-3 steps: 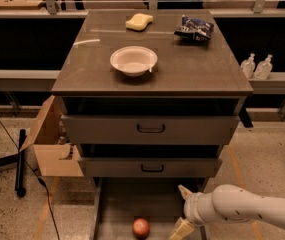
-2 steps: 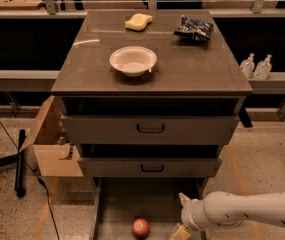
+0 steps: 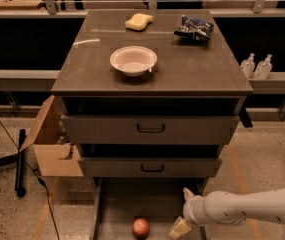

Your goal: Pick apple from bottom drawer and place on counter

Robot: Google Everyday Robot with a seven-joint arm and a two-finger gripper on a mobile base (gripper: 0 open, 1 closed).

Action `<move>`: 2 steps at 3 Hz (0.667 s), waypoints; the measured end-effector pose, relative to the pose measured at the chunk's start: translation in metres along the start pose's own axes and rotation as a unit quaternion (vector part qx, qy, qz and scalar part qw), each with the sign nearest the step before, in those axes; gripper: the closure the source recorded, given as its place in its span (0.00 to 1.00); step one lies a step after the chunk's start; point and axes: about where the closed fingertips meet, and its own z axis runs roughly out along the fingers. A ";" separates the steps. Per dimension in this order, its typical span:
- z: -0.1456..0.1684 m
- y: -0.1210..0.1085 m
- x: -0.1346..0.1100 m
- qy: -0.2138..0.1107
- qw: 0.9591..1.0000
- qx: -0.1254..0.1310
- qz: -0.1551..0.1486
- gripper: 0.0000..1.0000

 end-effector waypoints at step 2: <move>0.068 -0.009 0.012 -0.060 0.998 -0.008 -0.003 0.00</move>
Offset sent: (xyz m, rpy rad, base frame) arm 0.0515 0.0260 -0.1061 0.1677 -0.0778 0.0638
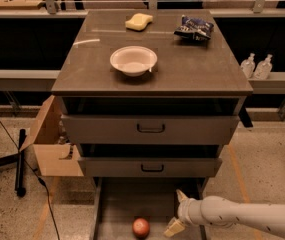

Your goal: Pick apple from bottom drawer and place on counter

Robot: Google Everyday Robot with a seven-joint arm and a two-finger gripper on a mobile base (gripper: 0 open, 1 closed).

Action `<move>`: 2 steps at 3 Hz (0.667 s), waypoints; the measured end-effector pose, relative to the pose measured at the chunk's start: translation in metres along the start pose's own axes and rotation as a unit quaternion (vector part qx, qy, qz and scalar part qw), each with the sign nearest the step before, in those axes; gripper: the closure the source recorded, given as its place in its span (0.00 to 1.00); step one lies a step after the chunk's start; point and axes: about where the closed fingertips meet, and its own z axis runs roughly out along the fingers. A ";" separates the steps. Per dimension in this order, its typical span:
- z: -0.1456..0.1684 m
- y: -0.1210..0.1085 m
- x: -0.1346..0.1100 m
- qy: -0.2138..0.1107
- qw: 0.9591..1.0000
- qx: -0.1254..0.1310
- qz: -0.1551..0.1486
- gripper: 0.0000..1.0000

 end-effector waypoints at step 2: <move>0.066 -0.021 0.007 -0.049 0.997 -0.051 -0.039 0.00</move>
Offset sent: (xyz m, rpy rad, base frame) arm 0.0997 0.0102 -0.0896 0.1485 -0.0294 0.1825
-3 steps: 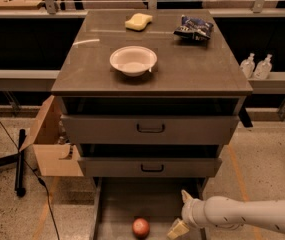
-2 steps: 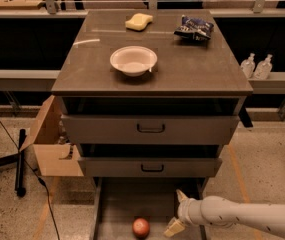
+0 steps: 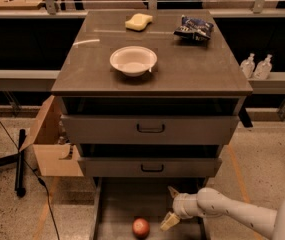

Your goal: Pick apple from bottom drawer and place on counter

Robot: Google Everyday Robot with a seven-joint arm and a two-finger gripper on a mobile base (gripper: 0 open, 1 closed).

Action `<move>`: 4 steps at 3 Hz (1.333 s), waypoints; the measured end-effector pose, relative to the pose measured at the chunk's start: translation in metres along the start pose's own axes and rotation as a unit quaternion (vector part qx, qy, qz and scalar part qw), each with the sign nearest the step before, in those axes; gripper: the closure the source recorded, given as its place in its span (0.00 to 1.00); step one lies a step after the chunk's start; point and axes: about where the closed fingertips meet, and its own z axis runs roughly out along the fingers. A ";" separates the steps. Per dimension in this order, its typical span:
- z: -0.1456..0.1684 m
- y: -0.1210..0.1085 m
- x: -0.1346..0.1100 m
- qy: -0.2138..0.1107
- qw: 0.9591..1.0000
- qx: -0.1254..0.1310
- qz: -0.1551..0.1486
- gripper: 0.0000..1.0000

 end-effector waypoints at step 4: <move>0.073 0.004 0.020 -0.046 0.997 -0.064 -0.018 0.00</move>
Offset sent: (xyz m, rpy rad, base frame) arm 0.0471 0.0226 -0.0657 0.0716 0.0028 0.0939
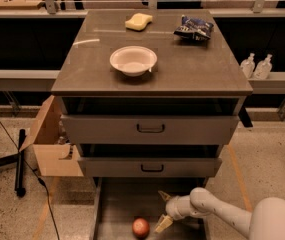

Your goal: Pick apple from bottom drawer and place on counter

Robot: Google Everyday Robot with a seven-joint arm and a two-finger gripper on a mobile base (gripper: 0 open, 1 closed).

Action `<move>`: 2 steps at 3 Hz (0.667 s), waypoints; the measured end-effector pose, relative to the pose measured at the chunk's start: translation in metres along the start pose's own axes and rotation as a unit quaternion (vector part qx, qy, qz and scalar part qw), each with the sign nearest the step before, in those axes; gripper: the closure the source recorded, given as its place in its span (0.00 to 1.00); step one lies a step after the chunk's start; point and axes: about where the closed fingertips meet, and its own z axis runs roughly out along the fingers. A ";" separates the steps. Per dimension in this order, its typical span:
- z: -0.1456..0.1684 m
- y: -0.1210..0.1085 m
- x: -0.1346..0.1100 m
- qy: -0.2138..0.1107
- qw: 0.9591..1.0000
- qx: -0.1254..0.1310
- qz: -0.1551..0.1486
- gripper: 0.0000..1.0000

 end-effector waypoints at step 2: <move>0.031 0.017 -0.010 -0.017 1.000 -0.006 -0.004 0.00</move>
Offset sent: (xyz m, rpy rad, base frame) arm -0.0067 0.0569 -0.0225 0.0420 -0.0305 0.0314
